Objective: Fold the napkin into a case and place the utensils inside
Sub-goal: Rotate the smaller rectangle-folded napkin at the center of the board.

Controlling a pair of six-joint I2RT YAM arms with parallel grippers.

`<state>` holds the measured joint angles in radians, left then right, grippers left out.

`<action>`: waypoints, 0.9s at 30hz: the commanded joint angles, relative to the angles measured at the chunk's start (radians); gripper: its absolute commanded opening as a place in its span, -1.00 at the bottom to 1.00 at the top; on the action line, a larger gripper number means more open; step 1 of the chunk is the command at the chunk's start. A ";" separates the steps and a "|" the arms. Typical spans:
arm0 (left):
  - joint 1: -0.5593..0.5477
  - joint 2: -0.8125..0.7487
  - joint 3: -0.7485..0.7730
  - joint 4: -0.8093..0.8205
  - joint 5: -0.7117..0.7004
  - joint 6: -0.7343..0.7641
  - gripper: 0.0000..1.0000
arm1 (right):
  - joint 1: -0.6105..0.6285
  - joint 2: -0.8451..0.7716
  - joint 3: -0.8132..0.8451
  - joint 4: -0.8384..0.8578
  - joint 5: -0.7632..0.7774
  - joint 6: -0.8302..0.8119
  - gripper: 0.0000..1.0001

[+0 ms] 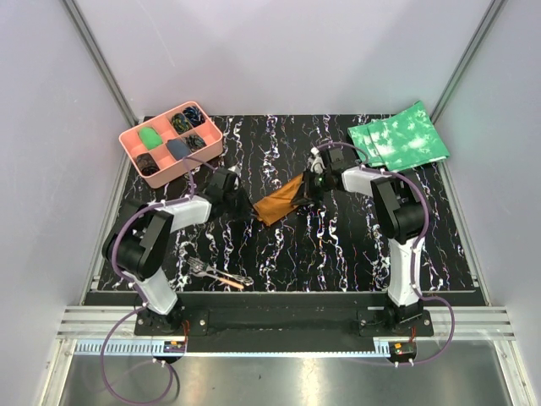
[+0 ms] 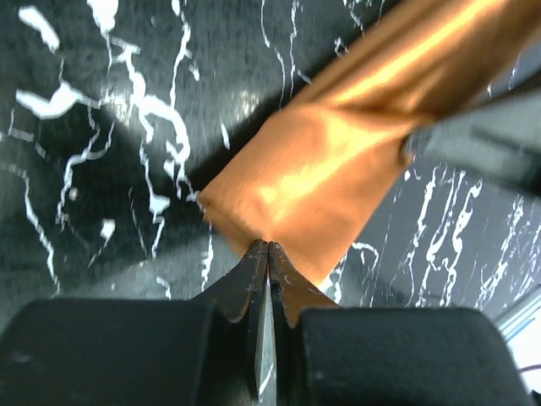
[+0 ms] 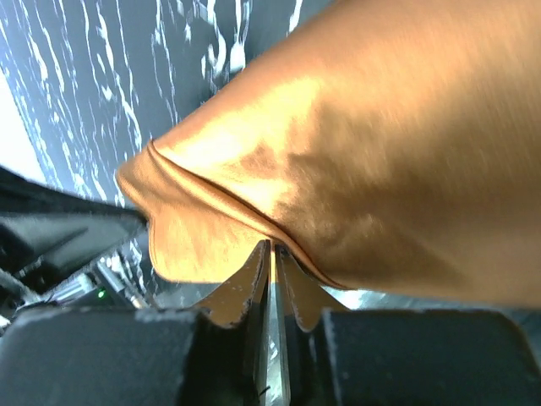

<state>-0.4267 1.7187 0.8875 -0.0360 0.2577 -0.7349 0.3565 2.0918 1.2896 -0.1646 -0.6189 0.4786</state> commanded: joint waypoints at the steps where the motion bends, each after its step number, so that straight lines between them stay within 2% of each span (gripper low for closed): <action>1: -0.009 -0.031 -0.047 0.019 0.034 -0.024 -0.85 | -0.027 0.040 0.114 -0.055 0.028 -0.098 -0.69; 6: -0.089 -0.051 -0.078 0.057 0.046 -0.073 -0.85 | -0.027 0.025 0.194 -0.142 0.044 -0.133 -0.60; 8: -0.092 -0.108 -0.073 0.059 0.055 -0.077 -0.78 | -0.027 -0.019 0.195 -0.185 0.057 -0.141 -0.44; 10: -0.089 -0.146 -0.042 -0.003 0.034 -0.052 -0.72 | -0.024 -0.048 0.186 -0.214 0.076 -0.150 -0.36; 11: -0.081 -0.171 0.002 -0.030 0.009 -0.038 -0.61 | -0.025 -0.070 0.182 -0.234 0.077 -0.153 -0.34; 13: -0.066 -0.179 0.039 -0.065 0.005 -0.017 -0.52 | -0.021 -0.088 0.160 -0.234 0.044 -0.150 -0.29; 17: -0.015 -0.079 0.172 -0.097 0.060 0.011 -0.28 | -0.010 -0.108 0.132 -0.188 -0.025 -0.098 -0.27; 18: -0.011 -0.050 0.201 -0.113 0.075 0.035 -0.14 | -0.011 -0.113 0.123 -0.176 -0.031 -0.065 -0.26; 21: -0.001 0.074 0.333 -0.209 0.106 0.101 -0.08 | -0.013 -0.144 0.073 -0.141 0.005 -0.020 -0.04; 22: 0.000 0.094 0.353 -0.228 0.091 0.114 -0.06 | -0.014 -0.153 0.038 -0.122 0.021 -0.003 0.08; 24: 0.003 0.120 0.367 -0.232 0.037 0.141 -0.02 | -0.028 -0.165 0.010 -0.072 0.019 0.037 0.16; 27: 0.009 0.173 0.396 -0.266 0.045 0.176 -0.02 | -0.062 -0.159 -0.029 -0.020 -0.004 0.081 0.19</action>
<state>-0.4236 1.8408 1.2346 -0.2104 0.3042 -0.6434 0.3328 1.9789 1.3029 -0.2897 -0.6044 0.4717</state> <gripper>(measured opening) 0.489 0.586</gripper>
